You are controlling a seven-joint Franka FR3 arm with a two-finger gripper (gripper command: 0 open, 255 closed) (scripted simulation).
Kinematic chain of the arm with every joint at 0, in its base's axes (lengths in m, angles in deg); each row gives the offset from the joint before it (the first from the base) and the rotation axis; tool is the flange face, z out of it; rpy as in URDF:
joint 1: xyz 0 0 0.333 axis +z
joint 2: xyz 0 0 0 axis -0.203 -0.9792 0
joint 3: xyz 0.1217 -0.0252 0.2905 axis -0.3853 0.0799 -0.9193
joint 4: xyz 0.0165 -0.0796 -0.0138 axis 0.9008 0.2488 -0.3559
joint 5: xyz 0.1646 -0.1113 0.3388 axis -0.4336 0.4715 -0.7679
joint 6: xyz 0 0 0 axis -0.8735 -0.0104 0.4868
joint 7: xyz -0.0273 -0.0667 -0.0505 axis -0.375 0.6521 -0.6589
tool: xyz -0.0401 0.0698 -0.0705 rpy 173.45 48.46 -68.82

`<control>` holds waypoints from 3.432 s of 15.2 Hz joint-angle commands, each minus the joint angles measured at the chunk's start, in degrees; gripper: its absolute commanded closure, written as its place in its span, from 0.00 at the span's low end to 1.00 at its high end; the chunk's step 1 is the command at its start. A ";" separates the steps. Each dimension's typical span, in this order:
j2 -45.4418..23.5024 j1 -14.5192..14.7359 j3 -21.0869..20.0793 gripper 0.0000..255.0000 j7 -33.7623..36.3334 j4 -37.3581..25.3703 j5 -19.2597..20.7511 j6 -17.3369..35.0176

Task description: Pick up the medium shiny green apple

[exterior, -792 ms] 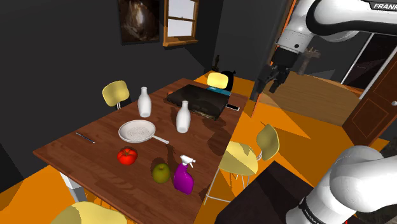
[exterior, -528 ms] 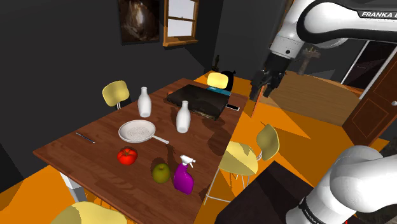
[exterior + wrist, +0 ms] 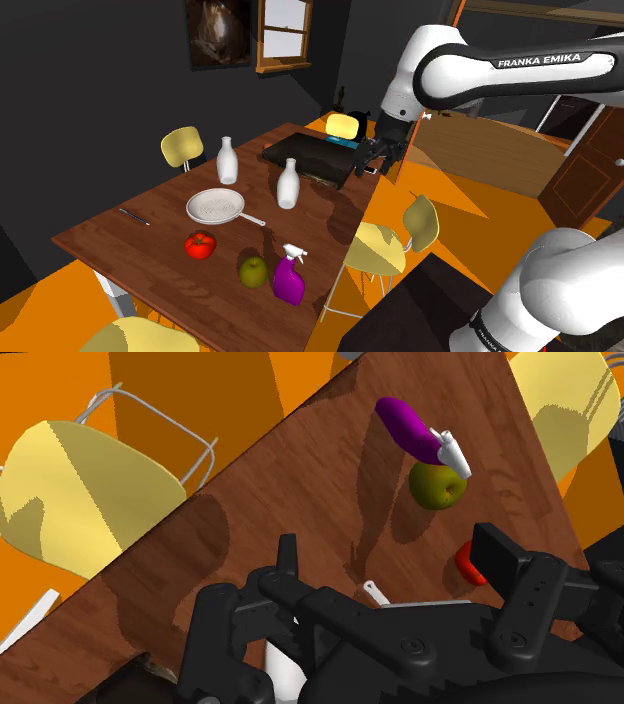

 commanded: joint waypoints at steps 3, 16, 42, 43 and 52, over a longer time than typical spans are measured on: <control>-5.91 0.49 -3.10 0.00 3.79 0.71 -0.71 6.72; -32.58 1.68 -11.81 0.00 20.70 -7.09 5.41 24.88; -73.87 13.64 -6.01 0.00 41.18 -36.27 20.71 34.29; -73.91 13.63 -6.01 1.00 41.17 -36.33 20.72 34.27; -73.87 13.64 -6.01 1.00 41.18 -36.27 20.71 34.29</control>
